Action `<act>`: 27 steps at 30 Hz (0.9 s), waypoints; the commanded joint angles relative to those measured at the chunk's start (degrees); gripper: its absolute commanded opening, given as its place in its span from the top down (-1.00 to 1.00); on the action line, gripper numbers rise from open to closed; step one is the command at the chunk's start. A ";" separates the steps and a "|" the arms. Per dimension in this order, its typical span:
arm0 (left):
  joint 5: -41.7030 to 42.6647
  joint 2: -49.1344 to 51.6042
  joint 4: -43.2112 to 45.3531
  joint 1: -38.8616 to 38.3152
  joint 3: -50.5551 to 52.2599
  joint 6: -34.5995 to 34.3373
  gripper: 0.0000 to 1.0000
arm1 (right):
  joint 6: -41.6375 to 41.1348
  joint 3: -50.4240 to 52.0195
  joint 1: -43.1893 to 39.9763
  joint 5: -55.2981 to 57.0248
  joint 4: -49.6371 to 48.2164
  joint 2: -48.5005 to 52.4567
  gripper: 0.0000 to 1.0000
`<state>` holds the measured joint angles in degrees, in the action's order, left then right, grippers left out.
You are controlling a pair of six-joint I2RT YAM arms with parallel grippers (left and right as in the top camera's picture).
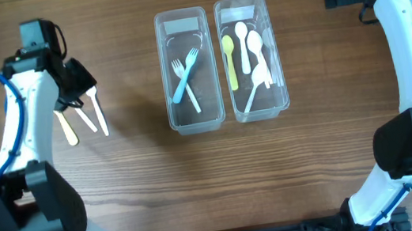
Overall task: Pack container
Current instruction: 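Lower the left gripper onto a white fork and grasp it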
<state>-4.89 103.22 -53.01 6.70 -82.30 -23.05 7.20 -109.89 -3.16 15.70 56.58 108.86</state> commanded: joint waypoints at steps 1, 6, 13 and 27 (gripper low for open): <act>0.83 1.81 2.58 -0.15 3.34 -0.57 -0.19 | 0.31 -0.72 0.09 0.98 -0.17 0.33 -0.99; 2.27 2.60 7.26 -0.15 6.73 -0.59 -0.08 | 0.31 -0.72 0.09 0.98 -0.17 0.33 -0.99; 2.95 5.46 12.22 -0.20 10.40 -0.07 -0.11 | 0.31 -0.72 0.09 0.98 -0.17 0.33 -0.99; 5.05 12.33 17.16 -0.20 10.40 10.73 -0.25 | 0.31 -0.72 0.09 0.98 -0.17 0.33 -1.00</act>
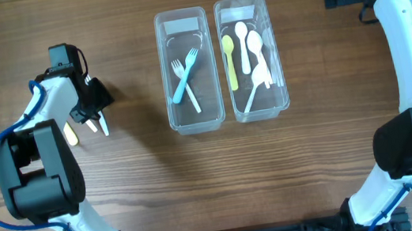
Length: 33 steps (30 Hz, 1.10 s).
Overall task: Pack container
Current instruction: 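Lower the left gripper onto a white fork and grasp it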
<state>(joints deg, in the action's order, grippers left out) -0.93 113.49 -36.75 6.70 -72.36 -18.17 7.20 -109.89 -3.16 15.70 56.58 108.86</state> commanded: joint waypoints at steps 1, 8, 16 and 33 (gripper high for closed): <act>1.05 2.05 1.20 -0.20 0.46 6.10 -0.27 | 0.28 -0.72 0.09 0.98 -0.17 0.33 -0.99; 1.11 2.05 2.10 -0.20 0.46 7.74 -0.15 | 0.33 -0.72 0.09 0.98 -0.17 0.33 -0.99; 1.16 2.05 2.12 -0.20 0.46 7.45 0.63 | 0.31 -0.72 0.09 0.98 -0.17 0.33 -0.99; 1.09 -5.88 -0.59 -0.20 -0.85 7.48 0.85 | 0.31 -0.72 0.09 0.98 -0.17 0.33 -1.00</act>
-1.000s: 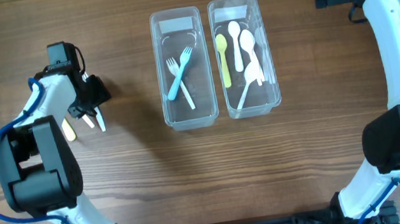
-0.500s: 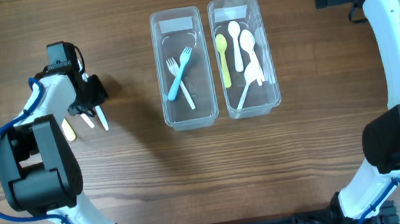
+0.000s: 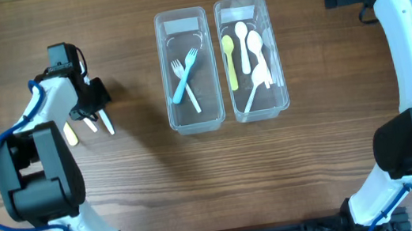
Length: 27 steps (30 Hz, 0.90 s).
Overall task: Pack container
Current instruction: 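Lower the left gripper onto a white fork and grasp it, then carry the white fork into the left container and release it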
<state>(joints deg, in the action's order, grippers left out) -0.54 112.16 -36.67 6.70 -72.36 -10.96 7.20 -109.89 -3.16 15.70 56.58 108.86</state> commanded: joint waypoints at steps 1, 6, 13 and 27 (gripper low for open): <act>0.70 -5.64 -1.09 -0.20 -1.64 0.26 0.84 | 0.33 -0.72 0.09 0.98 -0.15 0.33 -0.99; 4.11 -10.99 -4.94 -0.48 -7.72 -0.76 0.85 | 0.33 -0.72 0.09 0.98 -0.17 0.33 -1.00; 10.36 -18.51 -2.14 -8.28 -9.49 -2.95 0.84 | 0.31 -0.72 0.09 0.96 -0.17 0.33 -1.00; 7.26 -18.27 2.47 -31.06 -9.44 -4.15 0.79 | 0.31 -0.72 0.09 0.98 -0.17 0.33 -0.99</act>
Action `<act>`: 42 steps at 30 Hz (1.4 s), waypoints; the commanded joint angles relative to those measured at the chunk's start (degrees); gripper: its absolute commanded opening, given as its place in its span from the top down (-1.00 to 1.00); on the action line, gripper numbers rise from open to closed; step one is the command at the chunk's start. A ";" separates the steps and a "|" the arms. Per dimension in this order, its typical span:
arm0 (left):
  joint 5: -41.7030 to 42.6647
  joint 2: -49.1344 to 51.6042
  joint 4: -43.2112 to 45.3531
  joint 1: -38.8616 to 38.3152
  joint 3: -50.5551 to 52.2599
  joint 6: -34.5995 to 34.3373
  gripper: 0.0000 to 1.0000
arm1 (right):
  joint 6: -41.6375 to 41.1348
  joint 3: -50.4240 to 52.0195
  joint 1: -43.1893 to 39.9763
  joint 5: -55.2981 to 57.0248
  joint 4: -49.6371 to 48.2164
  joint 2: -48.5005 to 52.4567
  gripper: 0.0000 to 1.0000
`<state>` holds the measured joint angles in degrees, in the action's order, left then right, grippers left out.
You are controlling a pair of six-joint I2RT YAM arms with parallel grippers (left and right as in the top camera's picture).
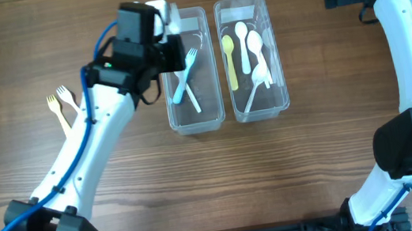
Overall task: Pack container
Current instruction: 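Carry the white fork into the left container and release it, then lower the left gripper onto the next white fork and grasp it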
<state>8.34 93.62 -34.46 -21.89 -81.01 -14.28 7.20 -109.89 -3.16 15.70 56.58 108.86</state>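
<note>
Two clear containers stand side by side at mid-table. The left container (198, 126) holds a blue fork (183, 84) and a white fork (195, 103). The right container (281, 81) holds a yellow spoon (231, 60) and several white spoons (254, 45). My left gripper (170, 36) hangs over the left container's upper left corner, apparently shut on a white fork (163, 11) that pokes out beside it. A yellow fork (54, 103) and a white fork (68, 96) lie on the table at the left. My right gripper sits at the far right corner, its fingers unclear.
The left arm (90, 147) stretches diagonally from the front left toward the containers, passing beside the two loose forks. The right arm runs along the right edge. The wooden table (200, 188) carries nothing else.
My left gripper was down on the three utensils at the left. Now it is over the left container with a white fork, and only two forks lie on the table.
My left gripper hovered over three loose utensils at the left, then sat lower among them, and stayed there with the utensils slightly shifted. Now it is at the left container with one white fork. The right arm has stayed still.
</note>
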 commanded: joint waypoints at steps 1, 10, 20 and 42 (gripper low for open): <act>-1.77 1.22 0.35 -3.50 -0.79 -0.98 0.79 | 0.33 -0.72 0.09 0.98 -0.17 0.33 -0.99; -3.76 7.45 0.63 -4.46 -0.76 -0.96 0.44 | 0.31 -0.72 0.09 0.96 -0.17 0.33 -1.00; -3.93 2.69 3.54 3.04 -1.01 -0.96 -0.17 | 0.31 -0.72 0.09 0.98 -0.17 0.33 -0.99; -12.81 3.32 -14.53 33.16 -0.57 -12.59 -0.96 | 0.31 -0.72 0.09 0.98 -0.17 0.33 -0.99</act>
<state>0.40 96.01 -48.69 10.87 -81.49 -22.35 7.20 -109.89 -3.16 15.70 56.58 108.86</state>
